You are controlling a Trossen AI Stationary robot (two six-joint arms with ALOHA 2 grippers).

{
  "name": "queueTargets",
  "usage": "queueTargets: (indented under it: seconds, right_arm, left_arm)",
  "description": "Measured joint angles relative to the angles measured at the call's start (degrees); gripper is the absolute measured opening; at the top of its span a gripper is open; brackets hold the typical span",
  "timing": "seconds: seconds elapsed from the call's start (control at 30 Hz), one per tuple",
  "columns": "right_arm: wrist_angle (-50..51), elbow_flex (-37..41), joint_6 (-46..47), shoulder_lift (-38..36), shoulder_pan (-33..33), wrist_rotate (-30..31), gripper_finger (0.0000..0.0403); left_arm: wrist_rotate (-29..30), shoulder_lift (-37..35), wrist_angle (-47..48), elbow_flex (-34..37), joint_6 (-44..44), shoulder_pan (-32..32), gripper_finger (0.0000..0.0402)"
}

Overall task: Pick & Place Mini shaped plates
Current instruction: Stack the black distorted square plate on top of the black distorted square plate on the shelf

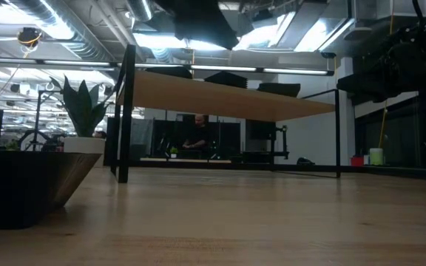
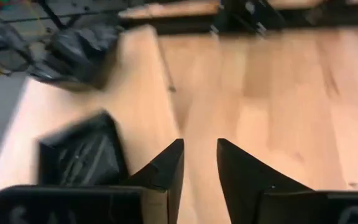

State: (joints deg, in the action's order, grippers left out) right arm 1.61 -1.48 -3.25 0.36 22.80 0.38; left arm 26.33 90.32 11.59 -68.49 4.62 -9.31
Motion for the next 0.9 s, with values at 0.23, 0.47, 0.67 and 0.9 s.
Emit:
queueTargets:
  seconds: [0.23,0.47,0.67,0.9]
  right_arm:
    - [0.0,0.0,0.0,0.0,0.0,0.0,0.0154]
    - [0.0,0.0,0.0,0.0,0.0,0.0,0.0154]
    - [0.0,0.0,0.0,0.0,0.0,0.0,0.0154]
    - [0.0,0.0,0.0,0.0,0.0,0.0,0.0154]
  left_arm:
    - [0.2,0.0,10.1,0.0,4.5,-7.4,0.0091]
    - [-3.4,0.0,17.6,0.0,12.1,-13.0,0.0091]
    - [-9.6,0.0,18.9,0.0,14.3,-15.9,0.0091]
    - [-13.1,0.3,22.3,0.5,23.6,-19.8,0.0091]
